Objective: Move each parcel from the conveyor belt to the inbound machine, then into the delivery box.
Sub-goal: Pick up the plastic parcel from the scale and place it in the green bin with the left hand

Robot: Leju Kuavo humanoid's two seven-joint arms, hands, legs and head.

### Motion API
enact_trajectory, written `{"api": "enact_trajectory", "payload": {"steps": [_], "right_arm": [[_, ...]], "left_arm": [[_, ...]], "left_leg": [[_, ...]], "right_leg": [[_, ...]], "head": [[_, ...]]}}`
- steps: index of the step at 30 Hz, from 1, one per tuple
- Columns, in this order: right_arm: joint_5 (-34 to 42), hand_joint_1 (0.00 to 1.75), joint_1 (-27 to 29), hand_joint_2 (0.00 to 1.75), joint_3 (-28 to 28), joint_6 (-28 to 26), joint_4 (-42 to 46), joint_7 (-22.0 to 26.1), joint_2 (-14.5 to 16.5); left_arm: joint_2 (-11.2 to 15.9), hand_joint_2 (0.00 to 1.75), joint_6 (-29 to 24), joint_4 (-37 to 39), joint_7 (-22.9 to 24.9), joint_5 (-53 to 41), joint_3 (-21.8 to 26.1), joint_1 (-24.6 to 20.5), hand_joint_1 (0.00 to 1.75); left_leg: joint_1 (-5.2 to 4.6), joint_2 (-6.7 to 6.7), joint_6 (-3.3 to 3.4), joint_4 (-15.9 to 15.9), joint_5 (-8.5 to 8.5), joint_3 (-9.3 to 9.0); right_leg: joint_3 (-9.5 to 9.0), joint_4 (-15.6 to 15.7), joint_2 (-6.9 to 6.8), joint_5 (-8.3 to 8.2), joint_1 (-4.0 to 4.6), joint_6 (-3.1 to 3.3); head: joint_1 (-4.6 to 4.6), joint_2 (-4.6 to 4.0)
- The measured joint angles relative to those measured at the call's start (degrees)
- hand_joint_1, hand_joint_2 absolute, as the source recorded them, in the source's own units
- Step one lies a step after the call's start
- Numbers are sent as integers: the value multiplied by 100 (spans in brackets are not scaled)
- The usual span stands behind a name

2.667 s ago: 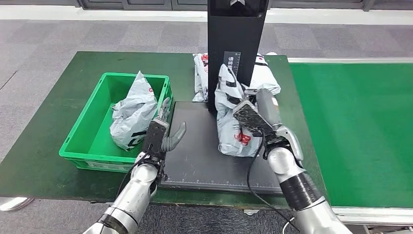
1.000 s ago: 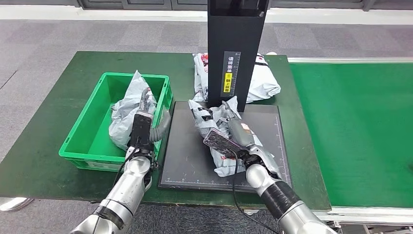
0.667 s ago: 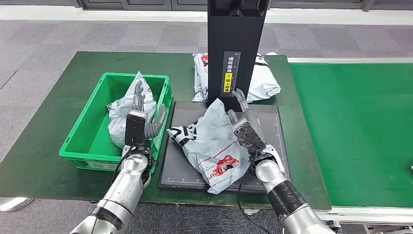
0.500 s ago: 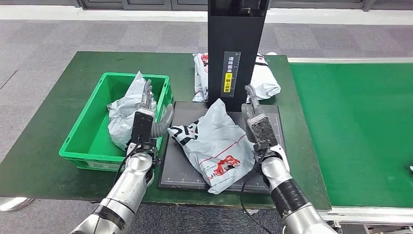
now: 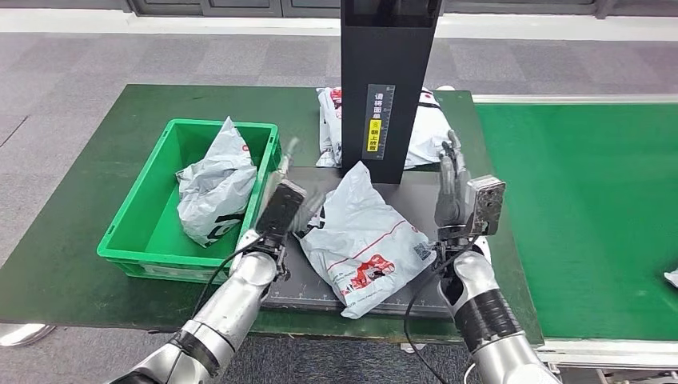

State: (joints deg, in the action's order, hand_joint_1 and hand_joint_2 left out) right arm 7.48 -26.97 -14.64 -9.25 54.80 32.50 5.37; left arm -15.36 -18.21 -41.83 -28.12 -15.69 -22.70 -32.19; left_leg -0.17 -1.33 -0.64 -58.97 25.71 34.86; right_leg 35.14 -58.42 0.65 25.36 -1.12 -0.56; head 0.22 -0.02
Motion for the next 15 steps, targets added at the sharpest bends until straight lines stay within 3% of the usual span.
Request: {"api": "enact_trajectory", "payload": {"steps": [7, 11, 15], "right_arm": [[170, 0, -27, 175, 453, -201, 0, -39, -75], [109, 0, -38, 0, 649, -220, 0, -66, -116], [-14, 0, -18, 0, 808, -207, 0, -110, -128]], "left_arm": [[-28, 175, 150, 1051, 1115, -1472, -845, -193, 0], [-26, 175, 563, 1527, 1703, -2276, -1416, -338, 0], [-13, 175, 1054, 1822, 2109, -2917, -1910, -551, 112]], "left_leg": [[-3, 5, 0, -1, 0, 0], [-2, 3, 0, 0, 1, -1], [-2, -4, 4, 3, 4, -22]], "right_leg": [[1, 0, 6, -1, -4, -1], [-1, 0, 4, -1, -2, -1], [-28, 0, -5, 3, -1, -2]], "head": [[0, 1], [0, 0], [0, 1]]}}
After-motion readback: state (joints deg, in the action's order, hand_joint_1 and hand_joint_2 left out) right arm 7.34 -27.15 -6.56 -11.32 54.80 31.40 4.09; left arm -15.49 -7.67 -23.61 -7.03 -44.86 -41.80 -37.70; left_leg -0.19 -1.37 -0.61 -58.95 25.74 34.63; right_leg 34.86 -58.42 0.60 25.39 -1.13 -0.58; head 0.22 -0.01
